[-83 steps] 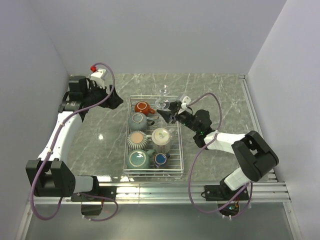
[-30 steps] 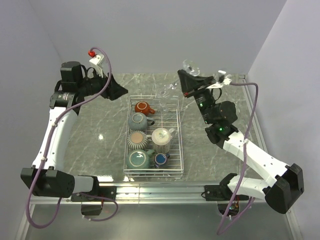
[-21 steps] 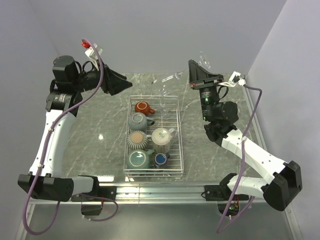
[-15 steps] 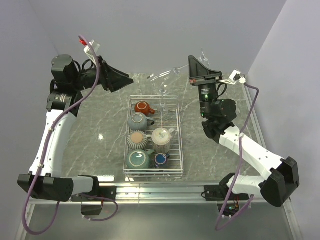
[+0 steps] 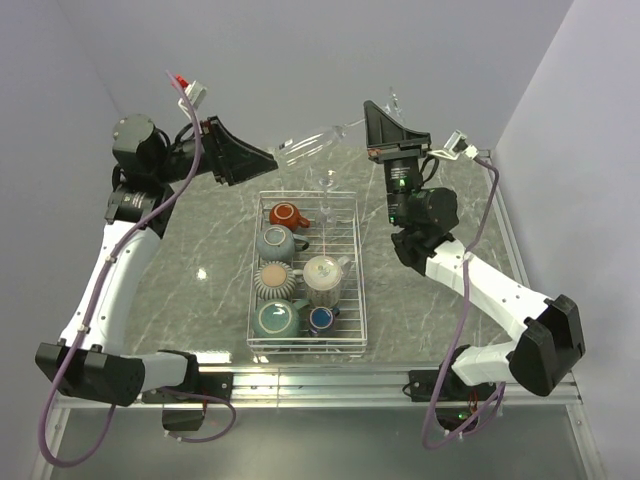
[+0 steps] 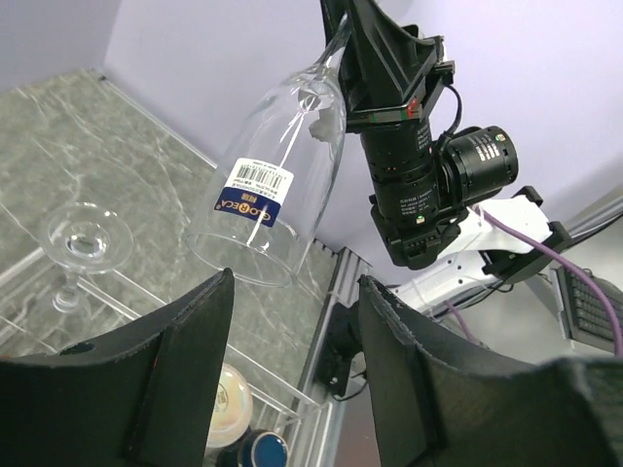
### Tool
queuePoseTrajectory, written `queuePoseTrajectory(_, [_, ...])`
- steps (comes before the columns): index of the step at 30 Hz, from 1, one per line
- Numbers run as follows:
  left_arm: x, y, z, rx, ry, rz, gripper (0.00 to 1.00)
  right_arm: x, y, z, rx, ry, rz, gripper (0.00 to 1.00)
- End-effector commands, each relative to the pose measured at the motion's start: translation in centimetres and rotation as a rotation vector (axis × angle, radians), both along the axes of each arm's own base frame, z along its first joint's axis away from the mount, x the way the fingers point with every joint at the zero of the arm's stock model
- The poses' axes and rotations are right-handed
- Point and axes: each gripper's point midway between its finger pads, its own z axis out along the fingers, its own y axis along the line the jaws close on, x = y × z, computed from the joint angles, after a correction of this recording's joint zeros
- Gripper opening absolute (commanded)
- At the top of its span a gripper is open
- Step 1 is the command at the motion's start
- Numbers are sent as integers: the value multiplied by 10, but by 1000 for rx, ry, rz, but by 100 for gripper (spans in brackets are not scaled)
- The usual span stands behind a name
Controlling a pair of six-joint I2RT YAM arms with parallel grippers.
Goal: Unload the cups from the dish rack
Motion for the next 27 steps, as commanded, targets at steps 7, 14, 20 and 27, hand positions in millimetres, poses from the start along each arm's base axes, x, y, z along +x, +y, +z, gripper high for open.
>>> queuePoseTrajectory(7, [-10, -9, 17, -58, 7, -33, 56, -24, -1, 46, 146, -123, 57, 0])
queuePoseTrajectory(14, [4, -13, 12, -108, 100, -6, 49, -19, 8, 32, 217, -109, 114, 0])
queuePoseTrajectory(20, [12, -13, 25, -147, 152, 19, 35, -19, 21, 20, 259, -104, 158, 0])
queuePoseTrajectory(27, [25, 2, 27, -169, 198, 86, 11, -14, 28, 2, 260, -52, 152, 0])
